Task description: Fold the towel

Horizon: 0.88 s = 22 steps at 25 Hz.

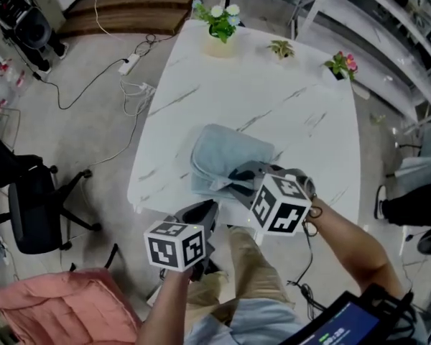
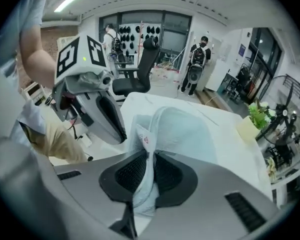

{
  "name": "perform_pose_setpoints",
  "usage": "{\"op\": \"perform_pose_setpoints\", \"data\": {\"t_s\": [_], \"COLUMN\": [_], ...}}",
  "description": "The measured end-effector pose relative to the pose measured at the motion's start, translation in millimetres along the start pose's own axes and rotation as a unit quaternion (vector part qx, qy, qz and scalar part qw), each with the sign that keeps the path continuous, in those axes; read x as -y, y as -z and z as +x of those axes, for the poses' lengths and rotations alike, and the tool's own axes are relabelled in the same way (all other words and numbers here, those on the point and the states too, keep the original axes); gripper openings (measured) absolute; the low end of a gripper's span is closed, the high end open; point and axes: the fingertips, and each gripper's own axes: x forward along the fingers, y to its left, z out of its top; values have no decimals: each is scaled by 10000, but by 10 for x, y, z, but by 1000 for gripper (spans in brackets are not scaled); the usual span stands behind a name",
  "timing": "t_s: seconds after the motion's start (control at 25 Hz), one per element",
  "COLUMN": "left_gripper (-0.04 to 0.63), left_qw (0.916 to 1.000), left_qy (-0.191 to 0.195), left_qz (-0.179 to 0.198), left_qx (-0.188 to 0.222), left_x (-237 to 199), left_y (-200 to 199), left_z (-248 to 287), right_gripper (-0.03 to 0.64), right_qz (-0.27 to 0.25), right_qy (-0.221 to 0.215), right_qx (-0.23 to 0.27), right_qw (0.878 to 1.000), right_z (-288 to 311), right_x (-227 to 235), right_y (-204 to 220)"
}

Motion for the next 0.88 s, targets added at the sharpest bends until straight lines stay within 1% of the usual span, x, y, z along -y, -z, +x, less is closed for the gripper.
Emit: {"op": "perform_pose_setpoints", "data": {"t_s": [0.12,0.24,0.36,0.52,0.6,0.68,0.72,0.76,0.8,0.88], "left_gripper": [26,26,26,25,25,25,25,25,19,17], "left_qw": [10000,9999,9998,9995,9996,9997,9997,9997,9994,9958], "left_qy": [-14,27,41,17,-18,36,107,199,309,535], "left_qz": [29,53,137,316,250,24,-67,-85,-10,385], "left_qx": [34,108,119,7,-121,-234,-204,-70,154,627], "left_x": [-30,-5,20,20,-34,-61,-36,20,105,311], "left_y": [-113,-231,-295,-274,-142,46,101,94,21,-243], "left_z": [67,108,133,134,59,-88,-186,-286,-373,-445], "right_gripper": [64,64,64,69,75,83,83,83,83,95], "right_qz": [-255,-670,-948,-1238,-1281,-1350,-1395,-1423,-1416,-1325], "right_qy": [158,323,317,280,259,280,329,373,386,319], "right_qx": [316,359,237,-181,-330,-374,-351,-316,-281,-204], "right_qw": [9991,9966,9947,9917,9909,9897,9890,9886,9888,9905], "right_z": [-269,-485,-497,-156,10,119,152,171,176,132], "right_x": [34,16,-91,-249,-317,-367,-375,-375,-375,-388], "right_y": [-153,-251,-242,5,139,225,244,251,251,225]}}
